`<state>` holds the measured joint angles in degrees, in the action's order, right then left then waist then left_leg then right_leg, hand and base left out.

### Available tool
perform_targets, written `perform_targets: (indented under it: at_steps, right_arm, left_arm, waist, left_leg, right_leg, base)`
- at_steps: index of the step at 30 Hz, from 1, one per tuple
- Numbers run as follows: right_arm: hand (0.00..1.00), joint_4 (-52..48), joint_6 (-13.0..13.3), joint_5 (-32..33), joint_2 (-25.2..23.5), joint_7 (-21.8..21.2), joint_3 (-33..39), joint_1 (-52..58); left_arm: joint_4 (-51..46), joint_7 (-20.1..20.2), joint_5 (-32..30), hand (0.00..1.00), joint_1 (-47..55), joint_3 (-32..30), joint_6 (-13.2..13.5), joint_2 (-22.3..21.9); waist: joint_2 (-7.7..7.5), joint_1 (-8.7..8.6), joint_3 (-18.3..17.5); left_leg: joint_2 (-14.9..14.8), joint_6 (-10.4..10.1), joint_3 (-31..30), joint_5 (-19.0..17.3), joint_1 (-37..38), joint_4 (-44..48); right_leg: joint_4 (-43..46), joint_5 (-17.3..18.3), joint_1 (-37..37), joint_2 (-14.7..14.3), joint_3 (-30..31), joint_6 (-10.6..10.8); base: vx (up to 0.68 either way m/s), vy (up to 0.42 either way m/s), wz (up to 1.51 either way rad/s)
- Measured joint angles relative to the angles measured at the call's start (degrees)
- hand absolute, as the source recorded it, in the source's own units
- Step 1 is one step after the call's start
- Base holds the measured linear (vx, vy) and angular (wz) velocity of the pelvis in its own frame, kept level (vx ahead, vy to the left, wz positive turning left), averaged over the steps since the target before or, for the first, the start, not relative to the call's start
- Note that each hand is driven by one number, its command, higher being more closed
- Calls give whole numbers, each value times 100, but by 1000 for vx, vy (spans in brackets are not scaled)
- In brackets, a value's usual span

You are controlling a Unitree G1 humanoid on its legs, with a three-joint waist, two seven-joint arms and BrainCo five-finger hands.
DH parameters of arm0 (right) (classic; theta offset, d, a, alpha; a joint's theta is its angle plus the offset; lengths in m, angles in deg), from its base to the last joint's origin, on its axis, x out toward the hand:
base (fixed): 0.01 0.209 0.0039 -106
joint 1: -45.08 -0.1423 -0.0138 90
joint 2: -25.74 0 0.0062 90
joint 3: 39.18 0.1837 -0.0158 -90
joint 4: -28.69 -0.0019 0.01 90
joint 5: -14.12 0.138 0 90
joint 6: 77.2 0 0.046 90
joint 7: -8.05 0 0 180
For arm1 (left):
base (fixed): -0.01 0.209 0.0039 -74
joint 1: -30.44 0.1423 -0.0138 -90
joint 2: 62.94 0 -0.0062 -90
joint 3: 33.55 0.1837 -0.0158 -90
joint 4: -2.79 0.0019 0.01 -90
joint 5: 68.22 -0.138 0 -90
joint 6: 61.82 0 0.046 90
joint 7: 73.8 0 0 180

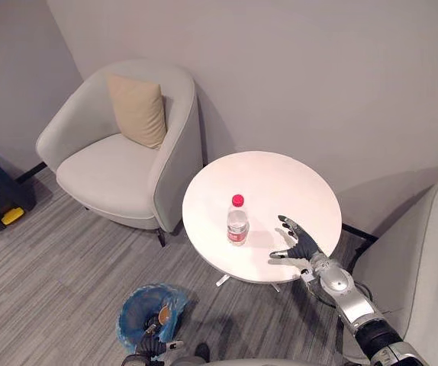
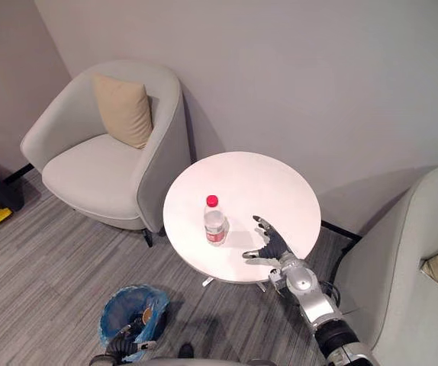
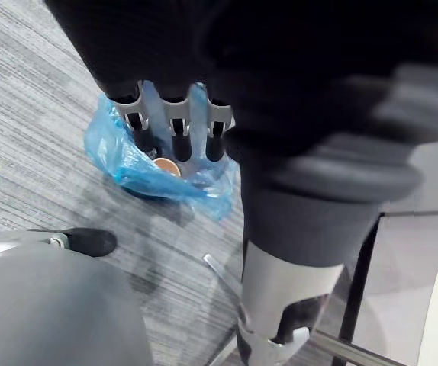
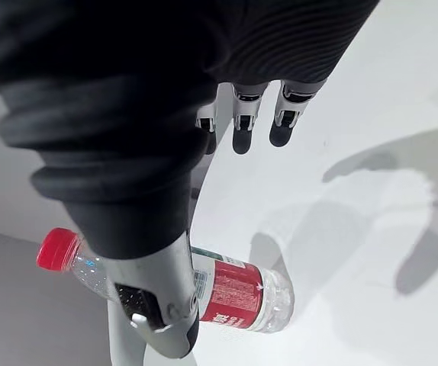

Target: Gather rubbish on tea table into small bin, then transfer packed bag to large trash can.

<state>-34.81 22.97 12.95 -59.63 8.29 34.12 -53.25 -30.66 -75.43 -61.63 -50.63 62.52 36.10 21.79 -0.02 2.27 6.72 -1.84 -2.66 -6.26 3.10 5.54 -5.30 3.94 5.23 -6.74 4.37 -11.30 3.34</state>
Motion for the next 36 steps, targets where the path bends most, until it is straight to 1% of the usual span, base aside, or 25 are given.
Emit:
perform_targets:
  at_steps: [4, 8, 11, 14, 15, 20, 23, 27, 36]
  right_arm:
    - [0, 306, -4, 7, -75, 91, -8, -277]
    - [0, 432, -37, 29, -195, 130, -11, -547]
    - [0, 631, -38, 63, -333, 245, -13, -782]
    - [0, 785, -44, 74, -346, 326, -14, -828]
    - [0, 868, -56, 80, -361, 332, -14, -843]
    - [0, 941, -60, 123, -535, 338, -22, -1150]
    - [0, 1061, -62, 128, -562, 343, -148, -1256]
    - [0, 1069, -62, 129, -613, 342, -233, -1270]
    - [0, 1108, -64, 130, -674, 343, -233, -1278]
  left_arm:
    - [-27, -13, 0, 0, 2, -5, 16, 0]
    - [-28, -98, 1, 0, 7, -5, 17, -20]
    - [-32, -105, 3, 0, -6, -6, 22, -18]
    - [-52, -109, 5, 0, -25, -4, 26, -25]
    - [-54, -113, 5, 0, -24, -5, 27, -27]
    - [-59, -119, 5, 0, -30, -6, 30, -26]
    - [-58, -125, 6, 0, -26, -5, 35, -28]
    - [-62, -133, 6, 0, -35, -5, 129, -31]
    - [-71, -175, 5, 0, -38, -3, 136, -33]
  waist:
    - [16, 12, 72]
    - [33, 42, 151]
    - [25, 61, 217]
    - [28, 182, 245]
    - [23, 190, 248]
    - [18, 188, 419]
    - [17, 205, 440]
    - [27, 206, 536]
    - [30, 234, 540]
  left_leg:
    - [20, 0, -148, 41, -151, -3]
    - [31, 1, -177, 51, -224, -3]
    - [46, 14, -206, 66, -290, -2]
    - [74, 19, -249, 87, -370, -1]
    - [84, 23, -276, 89, -380, -2]
    - [100, 23, -310, 120, -395, -2]
    - [99, 16, -321, 125, -401, -2]
    - [98, 10, -326, 132, -403, -4]
    - [98, 6, -315, 138, -438, -4]
  right_leg:
    - [-27, 1, 62, 10, -154, 1]
    - [-27, 1, 112, 17, -197, 1]
    - [-29, 1, 157, 29, -237, 1]
    - [-28, 0, 211, 54, -277, 2]
    - [-28, 0, 209, 62, -294, 3]
    - [-5, -4, 217, 78, -311, 8]
    - [-3, -4, 219, 78, -322, 8]
    - [1, -4, 221, 76, -328, 8]
    - [3, -4, 255, 77, -329, 8]
  base:
    - [-11, -21, 18]
    - [-7, -13, 7]
    - [-18, -6, 6]
    - [-23, -2, 9]
    - [-18, -1, 10]
    - [-49, -3, 4]
    - [-46, -10, 2]
    - [-40, -11, 1]
    - [-4, -1, 0]
